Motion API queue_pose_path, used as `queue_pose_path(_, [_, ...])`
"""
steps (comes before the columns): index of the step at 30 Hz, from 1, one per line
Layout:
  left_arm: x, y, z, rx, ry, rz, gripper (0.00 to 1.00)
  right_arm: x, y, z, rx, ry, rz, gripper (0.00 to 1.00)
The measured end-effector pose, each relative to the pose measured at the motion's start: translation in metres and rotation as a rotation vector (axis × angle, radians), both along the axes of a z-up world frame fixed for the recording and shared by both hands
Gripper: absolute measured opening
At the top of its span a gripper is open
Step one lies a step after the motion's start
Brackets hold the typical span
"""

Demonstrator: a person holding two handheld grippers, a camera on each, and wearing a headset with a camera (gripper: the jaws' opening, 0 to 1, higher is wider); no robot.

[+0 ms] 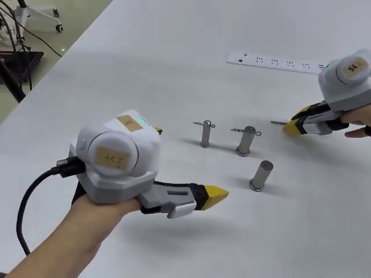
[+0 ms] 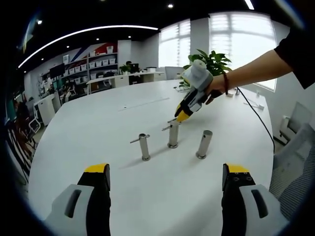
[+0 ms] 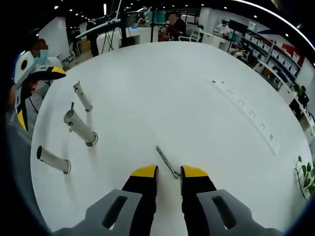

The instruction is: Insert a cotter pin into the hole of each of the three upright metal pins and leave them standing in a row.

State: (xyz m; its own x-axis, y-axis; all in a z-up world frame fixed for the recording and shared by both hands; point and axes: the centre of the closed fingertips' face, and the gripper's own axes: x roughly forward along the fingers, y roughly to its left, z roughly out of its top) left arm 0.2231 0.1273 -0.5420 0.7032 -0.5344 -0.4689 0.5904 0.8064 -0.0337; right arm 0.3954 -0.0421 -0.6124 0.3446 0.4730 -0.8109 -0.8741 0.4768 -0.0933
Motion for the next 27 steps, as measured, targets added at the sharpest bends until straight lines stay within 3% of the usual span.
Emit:
queue_pose_path(1, [0.000, 0.000, 0.000, -0.002, 0.001, 0.002, 0.94, 0.003, 0.004, 0.002, 0.022, -0.003, 0.011, 0.12])
queue_pose_path(3, [0.001, 0.001, -0.001, 0.000, 0.002, 0.004, 0.94, 0.006, 0.000, 0.003, 0.009, 0.001, 0.000, 0.11])
queue_pose_path(10, [0.003, 0.001, 0.000, 0.002, -0.010, -0.004, 0.92, -0.007, 0.003, 0.005, -0.008, 0.056, 0.017, 0.03])
queue_pose_path(15, [0.002, -0.001, -0.002, 0.004, -0.001, -0.011, 0.91, -0.005, 0.000, 0.003, -0.046, 0.073, 0.034, 0.02])
queue_pose_path(27, [0.003, -0.004, -0.004, 0.007, 0.007, -0.023, 0.89, -0.006, -0.002, 0.001, -0.145, 0.042, 0.123, 0.00])
